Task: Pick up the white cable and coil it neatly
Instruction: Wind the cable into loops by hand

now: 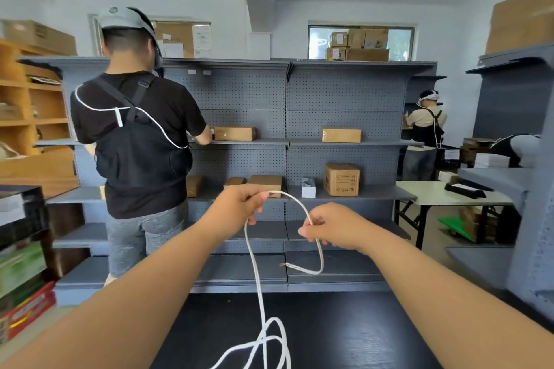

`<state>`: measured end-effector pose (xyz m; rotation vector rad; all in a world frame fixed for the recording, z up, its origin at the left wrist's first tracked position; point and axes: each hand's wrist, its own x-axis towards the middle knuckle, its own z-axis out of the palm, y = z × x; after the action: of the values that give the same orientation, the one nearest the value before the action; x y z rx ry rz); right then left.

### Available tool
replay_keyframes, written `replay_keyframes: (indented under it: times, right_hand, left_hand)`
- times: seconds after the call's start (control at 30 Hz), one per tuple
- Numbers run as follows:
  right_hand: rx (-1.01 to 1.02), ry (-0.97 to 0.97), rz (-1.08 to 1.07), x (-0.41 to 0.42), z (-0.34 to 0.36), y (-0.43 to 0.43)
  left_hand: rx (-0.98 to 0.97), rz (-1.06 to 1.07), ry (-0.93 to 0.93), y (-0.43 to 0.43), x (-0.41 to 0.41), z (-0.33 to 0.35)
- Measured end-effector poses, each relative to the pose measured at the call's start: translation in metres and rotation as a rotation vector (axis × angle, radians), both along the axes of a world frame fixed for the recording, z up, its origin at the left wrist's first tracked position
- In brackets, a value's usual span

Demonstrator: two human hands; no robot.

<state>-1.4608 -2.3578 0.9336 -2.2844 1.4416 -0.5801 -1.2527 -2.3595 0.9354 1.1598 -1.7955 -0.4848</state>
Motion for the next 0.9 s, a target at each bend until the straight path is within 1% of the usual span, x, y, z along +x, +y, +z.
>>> replay_keyframes:
  times: [0.07, 0.13, 0.2, 0.3, 0.4, 0.5, 0.6, 0.73, 0.83, 0.9]
  right_hand:
    - [0.022, 0.029, -0.014, -0.005, 0.000, -0.001]
    - [0.053, -0.003, -0.016, -0.009, 0.000, -0.003]
    - [0.076, -0.098, -0.014, -0.011, 0.002, -0.004]
    - [0.054, -0.265, -0.013, -0.015, 0.010, -0.003]
    - [0.031, -0.353, 0.007, -0.016, 0.017, -0.001]
    - [0.019, -0.417, 0.008, -0.014, 0.018, -0.002]
    - [0.007, -0.455, -0.006, -0.013, 0.018, -0.003]
    - [0.009, -0.511, -0.029, -0.018, 0.018, -0.006]
    - [0.008, -0.554, -0.051, -0.022, 0.017, -0.007]
    - [0.007, -0.597, -0.076, -0.024, 0.016, -0.009]
  left_hand:
    - [0.011, 0.026, 0.054, -0.001, 0.006, -0.001]
    - [0.062, 0.032, 0.100, -0.002, 0.011, -0.002]
    - [0.142, 0.003, 0.117, -0.004, 0.015, -0.008]
    - [0.236, -0.051, 0.104, -0.006, 0.022, -0.020]
    - [0.267, 0.000, 0.027, -0.009, 0.027, -0.033]
    - [0.305, 0.053, 0.067, -0.012, 0.024, -0.045]
    - [0.317, 0.130, 0.069, -0.014, 0.018, -0.051]
    - [0.408, 0.029, 0.281, -0.011, 0.012, -0.055]
    - [0.475, -0.092, 0.508, -0.011, 0.015, -0.057]
    - [0.526, -0.160, 0.626, -0.012, 0.018, -0.058]
